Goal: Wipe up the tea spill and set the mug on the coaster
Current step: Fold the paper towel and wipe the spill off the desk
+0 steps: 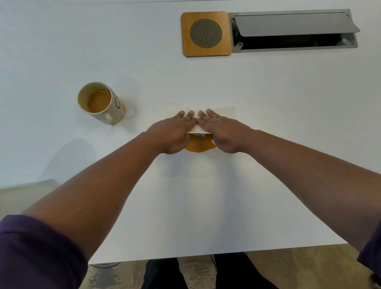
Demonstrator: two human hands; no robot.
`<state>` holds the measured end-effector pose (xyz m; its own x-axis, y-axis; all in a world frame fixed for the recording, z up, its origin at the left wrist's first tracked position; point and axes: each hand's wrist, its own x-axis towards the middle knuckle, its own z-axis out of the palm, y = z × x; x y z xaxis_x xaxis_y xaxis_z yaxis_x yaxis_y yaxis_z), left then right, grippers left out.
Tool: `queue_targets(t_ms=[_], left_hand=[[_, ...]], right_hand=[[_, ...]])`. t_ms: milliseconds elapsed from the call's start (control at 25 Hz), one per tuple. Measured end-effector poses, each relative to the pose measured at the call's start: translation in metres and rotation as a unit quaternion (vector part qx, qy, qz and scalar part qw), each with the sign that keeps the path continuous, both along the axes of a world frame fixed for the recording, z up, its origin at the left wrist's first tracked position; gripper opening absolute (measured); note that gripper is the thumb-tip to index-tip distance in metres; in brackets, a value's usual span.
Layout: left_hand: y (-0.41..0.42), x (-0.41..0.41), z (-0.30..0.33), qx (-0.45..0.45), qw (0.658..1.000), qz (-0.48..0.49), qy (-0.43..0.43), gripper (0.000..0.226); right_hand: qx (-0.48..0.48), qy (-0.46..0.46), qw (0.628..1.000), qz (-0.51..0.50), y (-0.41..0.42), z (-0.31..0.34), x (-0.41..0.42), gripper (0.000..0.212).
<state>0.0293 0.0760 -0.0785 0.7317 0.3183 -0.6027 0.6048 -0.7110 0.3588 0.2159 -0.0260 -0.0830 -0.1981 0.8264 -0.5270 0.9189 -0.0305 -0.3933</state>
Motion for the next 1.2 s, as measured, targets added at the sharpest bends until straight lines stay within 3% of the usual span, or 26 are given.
queue_targets(t_ms=[280,480,640,800,1200], left_hand=[[-0.009,-0.005,0.005,0.017,1.000,-0.014,0.007,0.064],[-0.018,-0.014,-0.002,-0.039,0.997,0.060,-0.038,0.081],[-0.029,-0.020,-0.018,-0.004,0.990,0.101,-0.094,0.062],[-0.044,-0.016,-0.028,0.049,0.988,0.114,-0.091,0.063],[-0.045,-0.017,-0.032,0.078,0.988,0.103,-0.090,0.064]], right_hand=[[-0.005,0.006,1.000,-0.021,-0.017,0.004,-0.012,0.068],[0.005,0.097,0.988,-0.122,-0.026,0.002,-0.012,0.067],[0.040,0.026,0.990,-0.136,-0.037,-0.010,-0.015,0.062],[0.054,-0.008,0.988,-0.145,-0.038,-0.018,-0.025,0.062],[0.058,-0.027,0.986,-0.151,-0.038,-0.024,-0.029,0.065]])
